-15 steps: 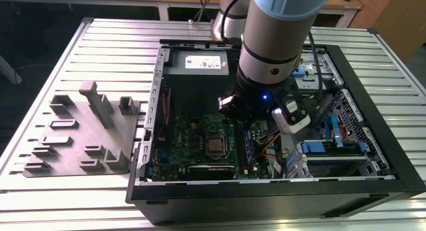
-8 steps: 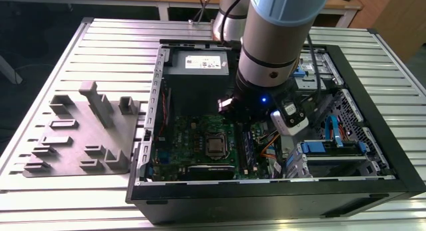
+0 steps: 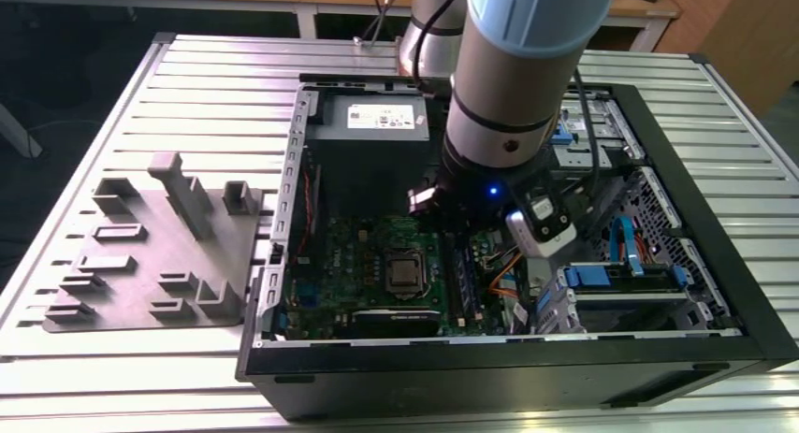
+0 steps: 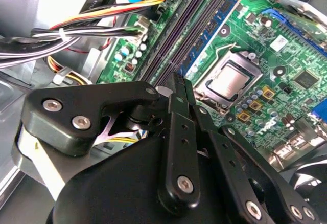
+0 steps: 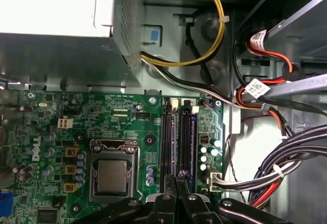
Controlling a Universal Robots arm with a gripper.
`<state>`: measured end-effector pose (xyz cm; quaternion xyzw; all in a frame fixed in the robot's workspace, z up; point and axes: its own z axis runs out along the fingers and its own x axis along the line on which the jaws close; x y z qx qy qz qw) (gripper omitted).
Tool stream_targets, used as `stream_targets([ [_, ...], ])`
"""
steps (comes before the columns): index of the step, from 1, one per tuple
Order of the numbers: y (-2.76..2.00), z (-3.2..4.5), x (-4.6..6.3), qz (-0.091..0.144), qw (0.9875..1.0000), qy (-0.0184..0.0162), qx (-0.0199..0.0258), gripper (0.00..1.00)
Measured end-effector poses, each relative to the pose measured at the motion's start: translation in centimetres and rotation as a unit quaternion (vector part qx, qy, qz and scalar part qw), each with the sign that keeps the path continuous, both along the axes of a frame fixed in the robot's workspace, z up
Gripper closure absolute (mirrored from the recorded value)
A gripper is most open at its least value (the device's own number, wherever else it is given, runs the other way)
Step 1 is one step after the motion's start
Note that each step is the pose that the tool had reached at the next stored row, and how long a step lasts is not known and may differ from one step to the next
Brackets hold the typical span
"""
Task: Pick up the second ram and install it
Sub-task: 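Insert the second ram into the second slot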
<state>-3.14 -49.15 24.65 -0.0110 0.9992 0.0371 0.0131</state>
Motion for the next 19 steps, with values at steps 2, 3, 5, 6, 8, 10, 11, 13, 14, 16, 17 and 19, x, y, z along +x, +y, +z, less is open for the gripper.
stream_targets([
  [2, 0.0, -0.09, 0.0, 0.0, 1.0, 0.0, 0.0, 0.92],
  [3, 0.0, -0.14, 0.0, 0.0, 1.0, 0.0, 0.0, 0.92],
  [5, 0.0, -0.25, 0.0, 0.0, 1.0, 0.0, 0.0, 0.92],
  [6, 0.0, -0.29, 0.0, 0.0, 1.0, 0.0, -0.0001, 0.92],
  [8, 0.0, -0.34, 0.0, 0.0, 1.0, 0.0, -0.0001, 0.92],
  [10, 0.0, -0.39, 0.0, 0.0, 1.0, 0.0, 0.0001, 0.92],
  [11, 0.0, -0.42, 0.0, 0.0, 1.0, 0.0, 0.0002, 0.92],
  [13, 0.01, -0.53, 0.0, 0.0, 1.0, 0.0, 0.0005, 0.92],
  [14, 0.01, -0.57, 0.0, 0.0, 1.0, 0.0, 0.0004, 0.92],
  [16, 0.02, -0.64, 0.0, -0.001, 1.0, 0.0, 0.0003, 0.92],
  [17, 0.03, -0.67, 0.0, -0.001, 1.0, 0.0, 0.0003, 0.92],
  [19, 0.04, -0.71, 0.0, -0.001, 1.0, 0.0, 0.0003, 0.92],
])
